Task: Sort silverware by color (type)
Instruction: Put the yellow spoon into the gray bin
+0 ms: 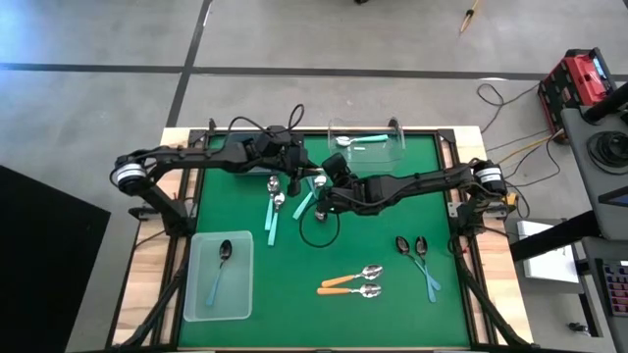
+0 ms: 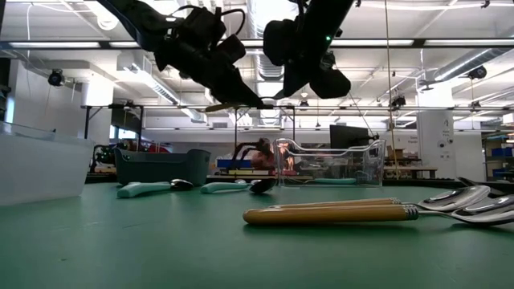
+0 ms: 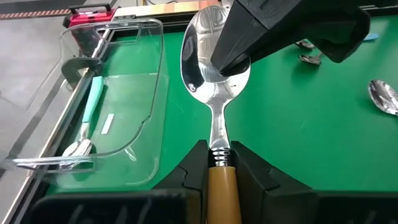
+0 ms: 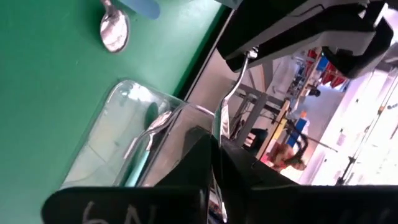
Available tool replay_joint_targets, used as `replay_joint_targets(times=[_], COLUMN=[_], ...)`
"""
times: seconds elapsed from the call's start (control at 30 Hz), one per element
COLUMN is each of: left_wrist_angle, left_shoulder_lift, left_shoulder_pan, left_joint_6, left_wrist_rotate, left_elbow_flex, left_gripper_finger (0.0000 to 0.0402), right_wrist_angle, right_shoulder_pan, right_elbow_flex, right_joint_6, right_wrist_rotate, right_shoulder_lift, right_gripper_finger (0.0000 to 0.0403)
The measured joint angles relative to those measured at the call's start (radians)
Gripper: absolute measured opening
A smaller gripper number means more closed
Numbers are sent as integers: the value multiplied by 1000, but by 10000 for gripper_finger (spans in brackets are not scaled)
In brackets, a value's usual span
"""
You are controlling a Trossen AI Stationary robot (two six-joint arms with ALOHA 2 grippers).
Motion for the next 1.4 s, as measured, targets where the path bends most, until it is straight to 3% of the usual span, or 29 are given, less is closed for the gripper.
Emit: replay_joint_targets(times=[0.37,0.57,1.17,1.27,1.4], left_wrist_angle=[-82,-185,-657,-707,-759], left_shoulder_lift=[-67,-111,-316,-322,-313], left_shoulder_pan=[-1,3,73,107,162], left_joint_6=[-3,15,-7,-29,-44], left_wrist_rotate=[-18,-154,-640,-705,-727], left_elbow_flex=[1,2,2,2,2], left_gripper_finger=[30,30,30,30,30], right_wrist_angle=[22,29,24,21,21], right_shoulder_pan=[-1,-1,-25,-49,-100], right_elbow_flex=[26,68,119,119,118], right_joint_6=[127,140,208,257,342], right_wrist_rotate=[25,21,9,-32,-174], right_shoulder_lift=[0,-5,-71,-94,-132], right_gripper_finger=[110,145,146,146,146])
